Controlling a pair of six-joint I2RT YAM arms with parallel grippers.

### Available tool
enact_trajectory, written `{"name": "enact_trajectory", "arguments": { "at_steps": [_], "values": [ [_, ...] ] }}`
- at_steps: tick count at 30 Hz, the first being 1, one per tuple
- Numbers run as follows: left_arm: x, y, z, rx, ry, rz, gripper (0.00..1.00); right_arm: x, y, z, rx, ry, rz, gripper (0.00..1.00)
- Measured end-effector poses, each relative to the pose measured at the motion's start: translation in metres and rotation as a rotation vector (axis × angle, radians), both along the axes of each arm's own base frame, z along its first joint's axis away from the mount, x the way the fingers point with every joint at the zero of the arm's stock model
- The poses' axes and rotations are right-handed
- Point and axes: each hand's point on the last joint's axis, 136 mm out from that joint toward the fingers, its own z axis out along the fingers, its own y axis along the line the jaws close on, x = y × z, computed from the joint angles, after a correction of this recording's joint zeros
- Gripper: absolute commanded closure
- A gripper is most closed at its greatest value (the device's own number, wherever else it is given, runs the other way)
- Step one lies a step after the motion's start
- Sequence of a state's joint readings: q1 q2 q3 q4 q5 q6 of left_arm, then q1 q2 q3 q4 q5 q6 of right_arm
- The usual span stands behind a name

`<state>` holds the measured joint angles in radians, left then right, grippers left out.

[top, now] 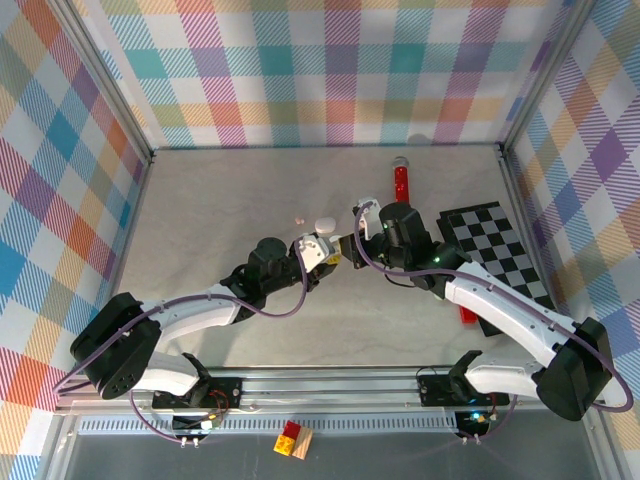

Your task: Insert the wireless bluetooth earbuds into the charging case

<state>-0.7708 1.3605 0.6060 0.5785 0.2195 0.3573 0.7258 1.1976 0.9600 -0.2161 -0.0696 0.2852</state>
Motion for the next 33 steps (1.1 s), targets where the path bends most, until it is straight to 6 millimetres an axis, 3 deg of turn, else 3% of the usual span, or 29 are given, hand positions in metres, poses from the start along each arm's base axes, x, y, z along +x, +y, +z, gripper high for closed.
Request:
{"name": "enact_trajectory", "arguments": {
  "at_steps": [33],
  "values": [
    [-0.001, 0.000, 0.001, -0.029, 0.046, 0.011, 0.88, 0.005, 0.007, -0.009, 0.030, 0.006, 0.006, 0.87]
  ]
}}
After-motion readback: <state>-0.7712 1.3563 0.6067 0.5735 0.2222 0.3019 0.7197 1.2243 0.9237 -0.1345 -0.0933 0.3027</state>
